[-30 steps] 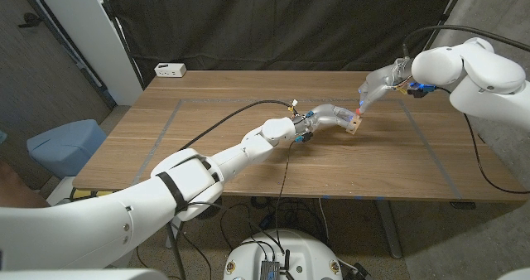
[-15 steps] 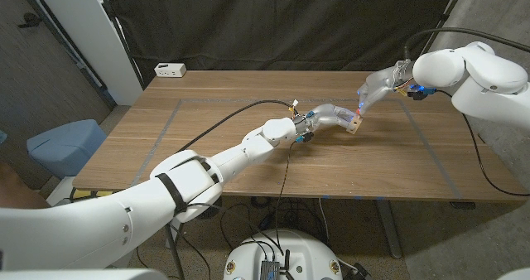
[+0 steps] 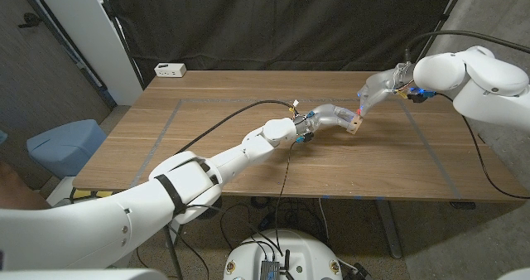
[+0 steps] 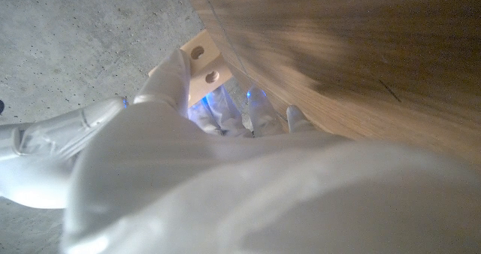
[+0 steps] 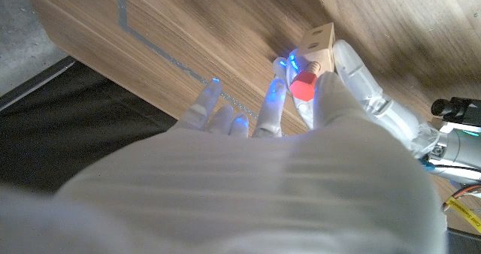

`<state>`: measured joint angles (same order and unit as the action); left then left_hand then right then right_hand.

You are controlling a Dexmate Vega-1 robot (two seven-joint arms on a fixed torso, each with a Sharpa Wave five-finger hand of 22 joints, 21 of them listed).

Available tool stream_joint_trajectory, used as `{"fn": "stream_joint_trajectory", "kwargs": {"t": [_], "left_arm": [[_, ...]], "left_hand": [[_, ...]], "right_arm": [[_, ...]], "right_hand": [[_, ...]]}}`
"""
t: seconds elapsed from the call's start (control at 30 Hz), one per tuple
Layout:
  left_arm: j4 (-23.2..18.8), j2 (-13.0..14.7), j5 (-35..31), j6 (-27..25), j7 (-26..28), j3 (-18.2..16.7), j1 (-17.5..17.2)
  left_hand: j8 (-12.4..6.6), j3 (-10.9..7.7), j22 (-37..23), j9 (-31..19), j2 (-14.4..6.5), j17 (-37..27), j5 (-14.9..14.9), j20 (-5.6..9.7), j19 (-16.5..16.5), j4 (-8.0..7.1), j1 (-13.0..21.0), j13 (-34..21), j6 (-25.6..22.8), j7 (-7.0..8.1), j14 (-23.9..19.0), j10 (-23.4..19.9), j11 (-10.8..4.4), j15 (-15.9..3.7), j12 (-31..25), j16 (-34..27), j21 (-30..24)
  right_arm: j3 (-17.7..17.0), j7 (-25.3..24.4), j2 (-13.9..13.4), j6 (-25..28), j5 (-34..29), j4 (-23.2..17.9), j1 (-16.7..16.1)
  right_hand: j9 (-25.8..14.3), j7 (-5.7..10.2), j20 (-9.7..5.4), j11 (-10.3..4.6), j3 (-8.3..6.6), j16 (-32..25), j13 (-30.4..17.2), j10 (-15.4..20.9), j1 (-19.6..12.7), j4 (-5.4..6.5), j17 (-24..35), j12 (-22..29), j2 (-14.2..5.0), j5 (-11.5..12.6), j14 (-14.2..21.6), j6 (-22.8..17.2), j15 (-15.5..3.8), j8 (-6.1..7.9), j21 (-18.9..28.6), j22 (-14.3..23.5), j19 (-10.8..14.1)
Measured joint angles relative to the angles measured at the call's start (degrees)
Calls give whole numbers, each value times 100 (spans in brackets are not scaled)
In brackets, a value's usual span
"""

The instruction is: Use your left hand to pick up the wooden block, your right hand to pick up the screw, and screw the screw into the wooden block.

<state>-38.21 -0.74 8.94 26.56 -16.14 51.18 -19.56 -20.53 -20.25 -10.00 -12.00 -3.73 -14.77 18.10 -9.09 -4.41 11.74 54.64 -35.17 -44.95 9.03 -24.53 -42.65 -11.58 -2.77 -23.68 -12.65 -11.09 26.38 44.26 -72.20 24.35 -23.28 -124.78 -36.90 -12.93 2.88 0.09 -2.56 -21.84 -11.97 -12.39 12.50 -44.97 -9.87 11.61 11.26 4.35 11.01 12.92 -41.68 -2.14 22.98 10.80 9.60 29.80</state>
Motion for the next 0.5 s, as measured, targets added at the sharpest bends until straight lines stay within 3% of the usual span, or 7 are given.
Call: {"fn": "stream_joint_trajectory", "kwargs": {"t": [0.5], "left_arm": [[-31,12,-3,-19,9,5,-7]], "left_hand": [[0,0,0,-2,1,0,-1,0,0,0,-1,-2,0,0,0,2,0,0,14,0,0]], "right_arm": [[-12,-234,-61,33,58,-55,-97]], "right_hand": [[1,-4,-71,-20,-70,-33,0,184,-54,23,-1,65,10,-21,133,-228,-11,98,28,1,71]]}}
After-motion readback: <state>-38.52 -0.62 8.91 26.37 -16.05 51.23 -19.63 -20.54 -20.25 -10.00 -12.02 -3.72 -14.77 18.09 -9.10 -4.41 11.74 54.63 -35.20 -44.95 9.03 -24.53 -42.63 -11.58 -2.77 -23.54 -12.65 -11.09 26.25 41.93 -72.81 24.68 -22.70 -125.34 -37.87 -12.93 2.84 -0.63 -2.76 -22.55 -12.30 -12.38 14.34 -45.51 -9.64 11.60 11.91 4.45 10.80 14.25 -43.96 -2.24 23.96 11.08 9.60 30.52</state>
